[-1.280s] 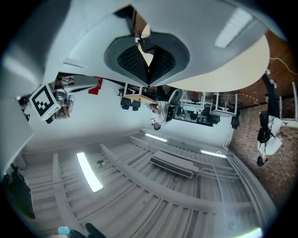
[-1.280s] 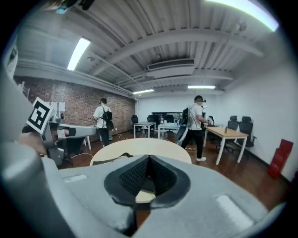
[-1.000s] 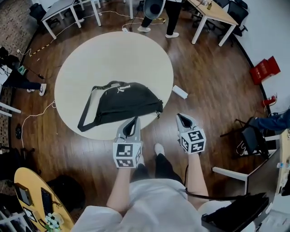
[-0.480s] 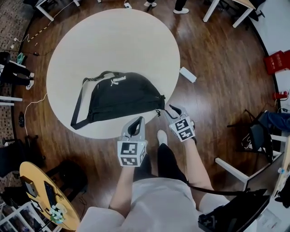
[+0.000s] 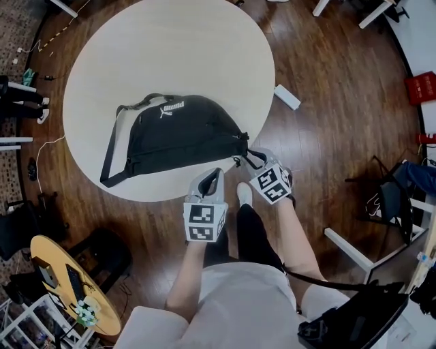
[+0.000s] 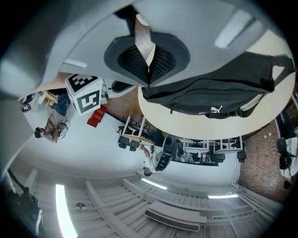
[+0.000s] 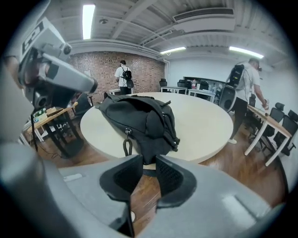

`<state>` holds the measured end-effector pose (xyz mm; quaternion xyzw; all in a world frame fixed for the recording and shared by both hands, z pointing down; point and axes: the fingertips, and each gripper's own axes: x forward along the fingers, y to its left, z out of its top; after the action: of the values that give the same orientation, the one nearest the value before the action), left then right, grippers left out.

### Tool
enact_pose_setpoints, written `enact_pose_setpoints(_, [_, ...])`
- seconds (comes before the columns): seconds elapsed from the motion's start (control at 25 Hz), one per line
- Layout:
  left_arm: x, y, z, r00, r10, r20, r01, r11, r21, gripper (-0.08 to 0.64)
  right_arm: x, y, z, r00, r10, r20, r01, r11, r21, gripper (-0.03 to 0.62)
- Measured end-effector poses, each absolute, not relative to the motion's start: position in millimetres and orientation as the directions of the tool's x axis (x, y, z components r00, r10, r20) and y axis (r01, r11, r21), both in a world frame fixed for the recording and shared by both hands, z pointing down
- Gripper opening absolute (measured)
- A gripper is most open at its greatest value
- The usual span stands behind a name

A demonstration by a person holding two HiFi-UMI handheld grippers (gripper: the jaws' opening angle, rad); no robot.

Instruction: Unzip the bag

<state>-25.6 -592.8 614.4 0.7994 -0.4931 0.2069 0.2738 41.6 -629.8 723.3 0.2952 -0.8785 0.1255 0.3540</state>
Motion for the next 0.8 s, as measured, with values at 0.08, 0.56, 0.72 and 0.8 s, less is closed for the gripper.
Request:
enact_pose_setpoints(0.08, [-19,-591,627,0.432,-0.656,0.618,-0.899,-0.371,0.233,0.031,39,-628,716,-0.597,-0.421,0.682,-0.618,0.784,-0.056,0.066])
enact_pose_setpoints(0.56, [1,-611,668,0.452,-0.597,0.663,-0.891,-0.339,0.302,0.176,37,-627,672,-0.639,-0.397,0.659,-0.610,0.783,-0.119,0.048])
enact_pose_setpoints(0.72, [5,-618,671,0.440,-0.623,0.647,-0.897,-0.338,0.285,0.193,37,-627,659,-0.635,-0.394,0.664,-0.614,0.780,-0.124,0.048])
enact_pose_setpoints(0.8, [8,-621,671,0.431,-0.649,0.627,-0.902,-0.330,0.277,0.210,35,-628,654,-0.640,-0.397,0.658,-0.611,0.782,-0.122,0.046])
